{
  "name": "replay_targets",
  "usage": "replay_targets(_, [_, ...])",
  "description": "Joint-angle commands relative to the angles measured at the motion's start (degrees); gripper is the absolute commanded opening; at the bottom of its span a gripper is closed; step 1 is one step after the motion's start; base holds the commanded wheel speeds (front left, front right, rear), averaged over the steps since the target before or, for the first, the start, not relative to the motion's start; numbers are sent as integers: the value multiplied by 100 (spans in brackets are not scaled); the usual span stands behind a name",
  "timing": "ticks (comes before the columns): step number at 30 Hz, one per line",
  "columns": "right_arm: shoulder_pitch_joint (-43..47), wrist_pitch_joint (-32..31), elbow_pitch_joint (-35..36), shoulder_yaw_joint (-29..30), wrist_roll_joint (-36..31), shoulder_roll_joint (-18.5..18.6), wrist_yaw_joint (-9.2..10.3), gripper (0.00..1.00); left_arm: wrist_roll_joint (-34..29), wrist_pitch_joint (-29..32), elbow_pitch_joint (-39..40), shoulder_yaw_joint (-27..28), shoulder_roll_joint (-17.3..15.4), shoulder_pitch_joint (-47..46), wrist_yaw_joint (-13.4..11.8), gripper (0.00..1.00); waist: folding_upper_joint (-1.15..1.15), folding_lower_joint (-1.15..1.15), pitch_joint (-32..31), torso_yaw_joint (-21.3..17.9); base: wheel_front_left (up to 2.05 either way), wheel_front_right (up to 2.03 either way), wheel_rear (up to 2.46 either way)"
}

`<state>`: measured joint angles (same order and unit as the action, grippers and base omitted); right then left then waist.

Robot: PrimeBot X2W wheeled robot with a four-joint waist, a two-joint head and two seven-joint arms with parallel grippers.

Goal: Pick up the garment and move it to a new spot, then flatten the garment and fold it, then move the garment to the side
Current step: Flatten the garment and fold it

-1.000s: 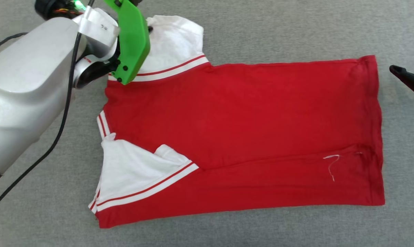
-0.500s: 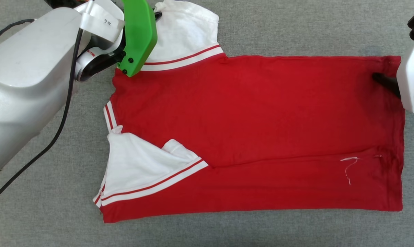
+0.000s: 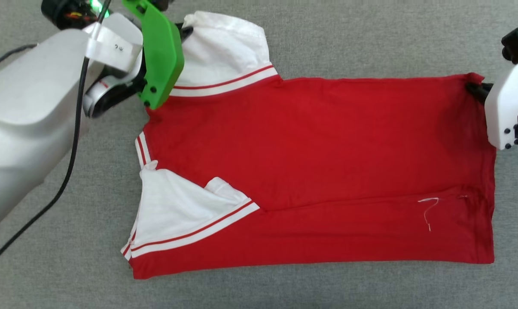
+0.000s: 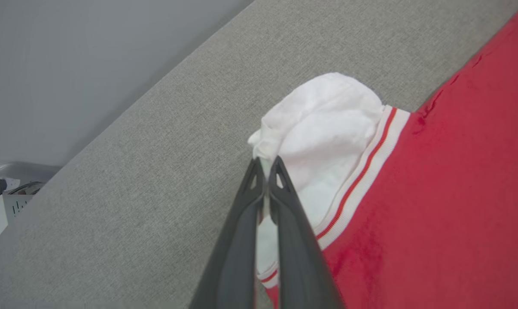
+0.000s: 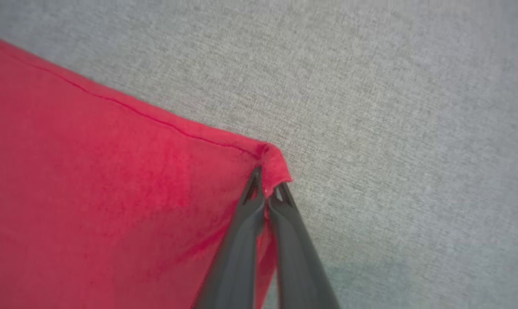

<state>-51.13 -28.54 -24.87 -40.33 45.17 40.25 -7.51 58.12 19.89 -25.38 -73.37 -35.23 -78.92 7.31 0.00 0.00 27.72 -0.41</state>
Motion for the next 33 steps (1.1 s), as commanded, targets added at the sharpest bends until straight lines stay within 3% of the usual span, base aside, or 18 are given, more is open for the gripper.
replay_targets(1, [152,202,-22,-49,26,3,2,0,-34,-66,24,3,-60,183,17,0,0,0,-259,-25,0,0,0])
replay_targets(7, [505,1013,63,-86,39,86,2,0,-39,-340,170,3,-213,682,17,0,0,0,-748,28,0,0,0])
replay_targets(15, [1101,1500,220,-154,35,169,2,0,46,-624,569,2,-560,1516,-43,0,0,0,-1280,71,0,0,0])
replay_targets(21, [1552,1691,358,-224,81,202,2,0,51,-749,1066,2,-905,2262,-293,0,0,0,-1617,53,0,0,0])
replay_targets(25, [2146,1862,523,-189,191,361,2,0,64,-816,1625,2,-1195,3076,-655,0,0,0,-1863,120,0,0,0])
replay_targets(33, [2837,1908,733,9,314,566,2,0,86,-795,2130,2,-1361,3959,-979,0,0,0,-1976,183,0,0,0])
